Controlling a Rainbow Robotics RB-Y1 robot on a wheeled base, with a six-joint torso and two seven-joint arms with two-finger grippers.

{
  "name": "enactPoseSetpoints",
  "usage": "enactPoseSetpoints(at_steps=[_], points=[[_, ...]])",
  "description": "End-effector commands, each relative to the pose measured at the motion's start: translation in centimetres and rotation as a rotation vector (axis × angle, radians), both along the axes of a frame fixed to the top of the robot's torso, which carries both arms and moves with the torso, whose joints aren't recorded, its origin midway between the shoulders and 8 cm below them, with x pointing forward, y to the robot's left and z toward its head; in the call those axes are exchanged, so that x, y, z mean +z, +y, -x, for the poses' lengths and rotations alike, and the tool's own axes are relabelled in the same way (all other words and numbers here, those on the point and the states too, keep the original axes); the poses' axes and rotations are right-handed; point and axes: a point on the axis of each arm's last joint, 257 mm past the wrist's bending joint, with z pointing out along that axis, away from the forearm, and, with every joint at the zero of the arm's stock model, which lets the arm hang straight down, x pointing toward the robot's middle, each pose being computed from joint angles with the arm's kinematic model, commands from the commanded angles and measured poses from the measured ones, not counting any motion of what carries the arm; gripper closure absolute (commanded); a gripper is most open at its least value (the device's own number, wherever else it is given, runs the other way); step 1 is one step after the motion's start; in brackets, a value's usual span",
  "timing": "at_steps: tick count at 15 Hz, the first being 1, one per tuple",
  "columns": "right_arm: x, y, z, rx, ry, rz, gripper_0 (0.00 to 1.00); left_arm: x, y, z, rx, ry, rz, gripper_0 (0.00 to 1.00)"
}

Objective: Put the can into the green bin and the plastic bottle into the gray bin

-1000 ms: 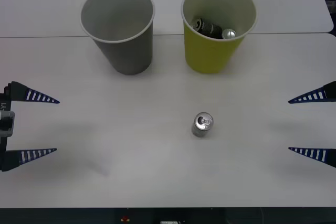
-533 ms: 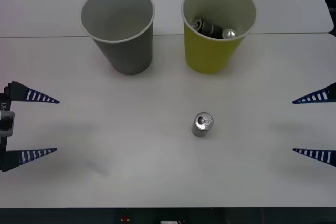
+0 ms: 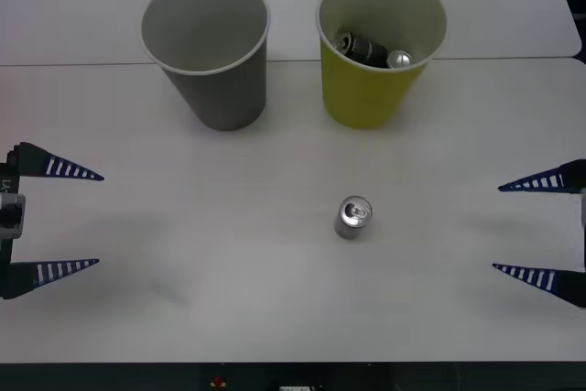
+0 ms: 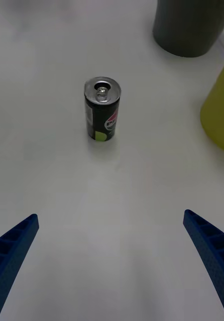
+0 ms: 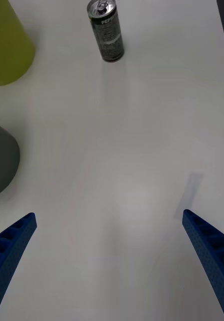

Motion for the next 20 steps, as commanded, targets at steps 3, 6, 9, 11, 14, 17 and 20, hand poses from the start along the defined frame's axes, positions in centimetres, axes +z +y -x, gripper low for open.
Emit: enactPoseSetpoints(at_steps=[3,6,9,11,14,17,20], points=[[-2.6,1.4,-0.4,-0.057,0.001,-0.129,0.00,0.0,0.0,0.0,0.000,0.000,0.000,0.00],[-4.6,2.9,-1.3,-0.090,-0.049,-0.196,0.00,0.0,0.0,0.0,0.000,0.000,0.000,0.00],[-6.3,5.0,-2.0,-0.134,-0.079,-0.256,0.00,0.0,0.0,0.0,0.000,0.000,0.000,0.00],[-7.2,6.4,-2.4,-0.175,-0.078,-0.293,0.00,0.0,0.0,0.0,0.000,0.000,0.000,0.00],[-7.7,8.1,-3.1,-0.221,-0.093,-0.343,0.00,0.0,0.0,0.0,0.000,0.000,0.000,0.00],[-8.1,9.8,-3.9,-0.252,-0.095,-0.393,0.00,0.0,0.0,0.0,0.000,0.000,0.000,0.00],[-9.0,11.4,-5.3,-0.275,-0.092,-0.438,0.00,0.0,0.0,0.0,0.000,0.000,0.000,0.00]])
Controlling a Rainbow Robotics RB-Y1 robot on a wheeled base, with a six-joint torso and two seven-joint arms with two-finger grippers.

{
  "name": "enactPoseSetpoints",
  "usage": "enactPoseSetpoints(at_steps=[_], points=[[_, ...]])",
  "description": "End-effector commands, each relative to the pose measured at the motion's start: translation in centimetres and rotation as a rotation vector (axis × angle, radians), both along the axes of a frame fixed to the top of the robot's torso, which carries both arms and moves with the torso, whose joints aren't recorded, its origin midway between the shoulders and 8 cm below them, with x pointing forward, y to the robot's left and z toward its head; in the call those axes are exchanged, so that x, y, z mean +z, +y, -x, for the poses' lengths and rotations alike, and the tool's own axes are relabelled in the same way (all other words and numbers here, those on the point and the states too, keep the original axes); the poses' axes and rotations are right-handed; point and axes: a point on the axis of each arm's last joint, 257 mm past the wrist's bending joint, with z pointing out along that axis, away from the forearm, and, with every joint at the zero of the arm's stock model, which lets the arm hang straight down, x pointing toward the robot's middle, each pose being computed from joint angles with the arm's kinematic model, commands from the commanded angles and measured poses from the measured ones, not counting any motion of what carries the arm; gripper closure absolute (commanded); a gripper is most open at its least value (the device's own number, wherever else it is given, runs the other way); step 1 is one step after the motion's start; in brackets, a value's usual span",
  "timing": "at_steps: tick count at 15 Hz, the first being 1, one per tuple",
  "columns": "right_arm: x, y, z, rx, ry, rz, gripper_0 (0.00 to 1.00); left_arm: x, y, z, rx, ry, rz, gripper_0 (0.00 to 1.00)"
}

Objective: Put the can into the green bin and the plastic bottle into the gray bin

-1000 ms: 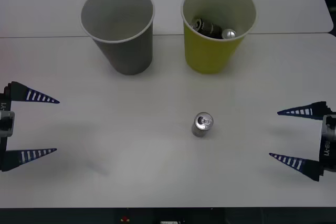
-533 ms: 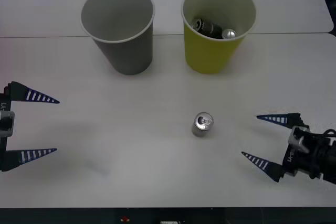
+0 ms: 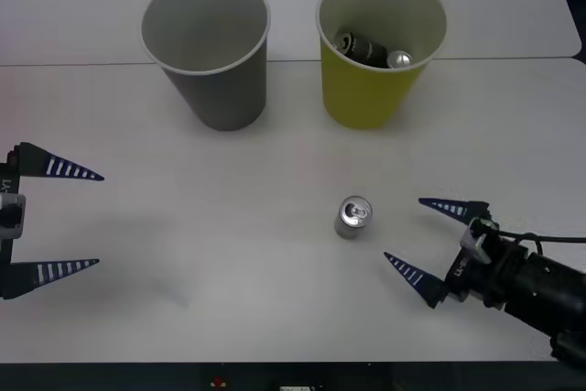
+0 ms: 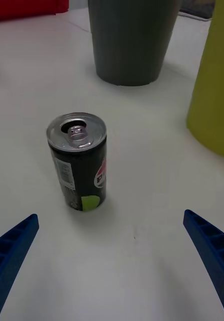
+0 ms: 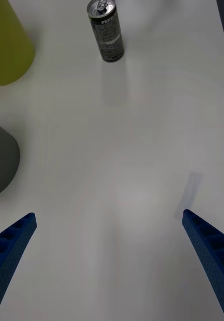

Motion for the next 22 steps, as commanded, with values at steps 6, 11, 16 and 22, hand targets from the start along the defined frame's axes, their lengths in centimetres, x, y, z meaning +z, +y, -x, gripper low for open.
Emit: enactPoseSetpoints(at_steps=[6,11,16,22], points=[[-2.5,4.6,-3.3,-0.030,0.022,-0.107,0.00,0.0,0.0,0.0,0.000,0.000,0.000,0.00],[-2.9,7.0,-5.0,-0.029,0.010,-0.124,0.00,0.0,0.0,0.0,0.000,0.000,0.000,0.00],[-2.9,8.6,-6.0,-0.024,0.004,-0.135,0.00,0.0,0.0,0.0,0.000,0.000,0.000,0.00],[-2.8,8.9,-6.1,-0.021,-0.003,-0.131,0.69,0.0,0.0,0.0,0.000,0.000,0.000,0.00]])
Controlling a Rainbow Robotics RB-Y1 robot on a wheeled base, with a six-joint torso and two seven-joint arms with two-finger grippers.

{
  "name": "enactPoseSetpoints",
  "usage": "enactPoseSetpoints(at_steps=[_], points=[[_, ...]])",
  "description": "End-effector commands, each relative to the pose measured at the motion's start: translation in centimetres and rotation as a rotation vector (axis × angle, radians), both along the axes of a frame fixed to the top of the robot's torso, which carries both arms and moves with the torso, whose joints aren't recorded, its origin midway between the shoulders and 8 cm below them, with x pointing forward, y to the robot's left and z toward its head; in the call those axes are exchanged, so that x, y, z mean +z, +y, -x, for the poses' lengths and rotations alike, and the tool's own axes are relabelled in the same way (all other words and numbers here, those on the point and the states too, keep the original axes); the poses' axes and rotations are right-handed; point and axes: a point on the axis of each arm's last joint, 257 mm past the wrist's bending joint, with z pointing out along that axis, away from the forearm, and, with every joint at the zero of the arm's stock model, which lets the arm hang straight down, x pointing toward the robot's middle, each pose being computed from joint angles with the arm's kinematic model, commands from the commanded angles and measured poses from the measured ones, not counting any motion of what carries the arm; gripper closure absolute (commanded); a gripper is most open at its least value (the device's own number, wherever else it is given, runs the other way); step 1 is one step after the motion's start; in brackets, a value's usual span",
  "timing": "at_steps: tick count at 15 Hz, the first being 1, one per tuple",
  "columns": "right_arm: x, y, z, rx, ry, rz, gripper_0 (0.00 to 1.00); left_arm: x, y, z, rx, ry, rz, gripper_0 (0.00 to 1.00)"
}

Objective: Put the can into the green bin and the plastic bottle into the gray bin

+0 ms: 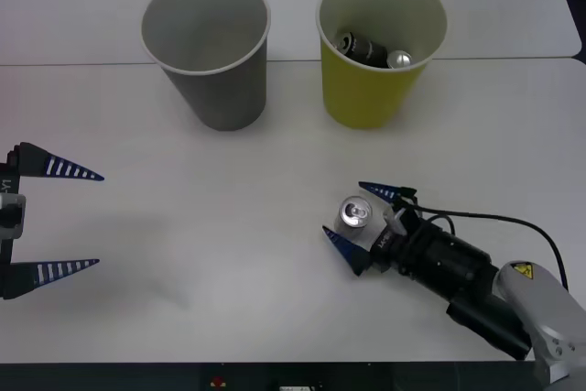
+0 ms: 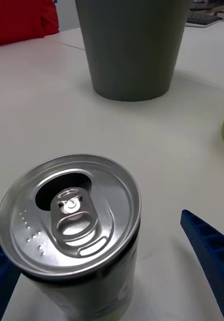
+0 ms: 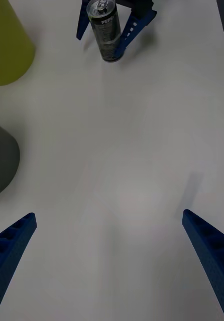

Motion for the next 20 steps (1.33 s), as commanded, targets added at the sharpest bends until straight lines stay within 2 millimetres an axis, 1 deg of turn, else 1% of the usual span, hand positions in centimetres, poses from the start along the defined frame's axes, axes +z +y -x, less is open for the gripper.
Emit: enactPoseSetpoints(at_steps=[1,7,12,15,18,20], points=[[0.1,0.1,-0.1,0.003,-0.004,0.002,1.00,0.0,0.0,0.0,0.000,0.000,0.000,0.00],[0.5,0.2,-0.4,0.004,-0.009,-0.001,1.00,0.0,0.0,0.0,0.000,0.000,0.000,0.00],[0.8,-0.2,-0.7,0.009,-0.013,0.008,1.00,0.0,0.0,0.0,0.000,0.000,0.000,0.00],[1.4,-0.5,-0.4,0.030,-0.012,0.005,1.00,0.0,0.0,0.0,0.000,0.000,0.000,0.00],[2.1,-0.8,0.4,0.069,0.028,-0.028,1.00,0.0,0.0,0.0,0.000,0.000,0.000,0.00],[3.0,-1.1,1.0,0.088,0.054,-0.047,1.00,0.0,0.0,0.0,0.000,0.000,0.000,0.00]])
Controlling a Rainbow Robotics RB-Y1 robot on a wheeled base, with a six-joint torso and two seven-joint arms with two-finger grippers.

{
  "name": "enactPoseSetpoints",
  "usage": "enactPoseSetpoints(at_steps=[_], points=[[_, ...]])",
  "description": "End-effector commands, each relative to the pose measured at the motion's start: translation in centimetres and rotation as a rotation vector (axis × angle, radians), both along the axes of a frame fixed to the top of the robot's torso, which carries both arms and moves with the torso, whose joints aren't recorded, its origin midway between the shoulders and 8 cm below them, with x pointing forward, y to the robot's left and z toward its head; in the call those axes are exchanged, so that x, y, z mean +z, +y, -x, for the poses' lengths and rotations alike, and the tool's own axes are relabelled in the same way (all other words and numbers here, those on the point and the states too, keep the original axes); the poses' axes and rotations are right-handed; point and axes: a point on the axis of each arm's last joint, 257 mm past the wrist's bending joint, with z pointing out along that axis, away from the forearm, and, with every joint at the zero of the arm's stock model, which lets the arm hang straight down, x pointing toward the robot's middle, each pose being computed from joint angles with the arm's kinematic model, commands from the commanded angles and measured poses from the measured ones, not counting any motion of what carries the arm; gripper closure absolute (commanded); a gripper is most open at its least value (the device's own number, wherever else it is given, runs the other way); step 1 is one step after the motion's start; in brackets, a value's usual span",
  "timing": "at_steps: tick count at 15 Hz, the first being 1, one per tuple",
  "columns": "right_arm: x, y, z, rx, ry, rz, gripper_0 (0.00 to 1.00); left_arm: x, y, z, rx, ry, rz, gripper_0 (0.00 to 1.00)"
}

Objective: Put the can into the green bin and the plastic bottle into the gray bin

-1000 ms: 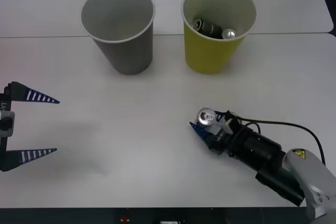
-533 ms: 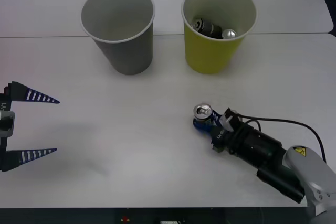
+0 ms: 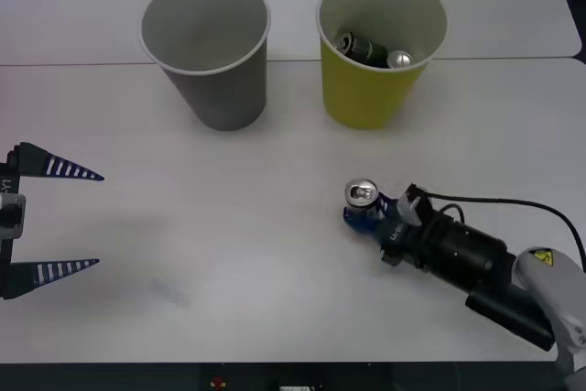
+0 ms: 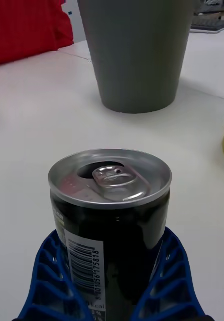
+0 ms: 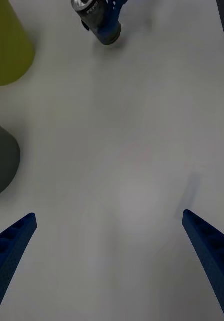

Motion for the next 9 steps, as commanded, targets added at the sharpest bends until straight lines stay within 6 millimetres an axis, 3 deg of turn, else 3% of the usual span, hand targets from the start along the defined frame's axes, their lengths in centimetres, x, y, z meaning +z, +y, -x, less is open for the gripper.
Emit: enactPoseSetpoints(at_steps=[1,9], points=[[1.6,-0.5,1.0,0.027,0.043,-0.030,1.00,0.0,0.0,0.0,0.000,0.000,0.000,0.00],[8.2,-2.0,4.9,-0.008,0.216,-0.054,1.00,0.0,0.0,0.0,0.000,0.000,0.000,0.00]])
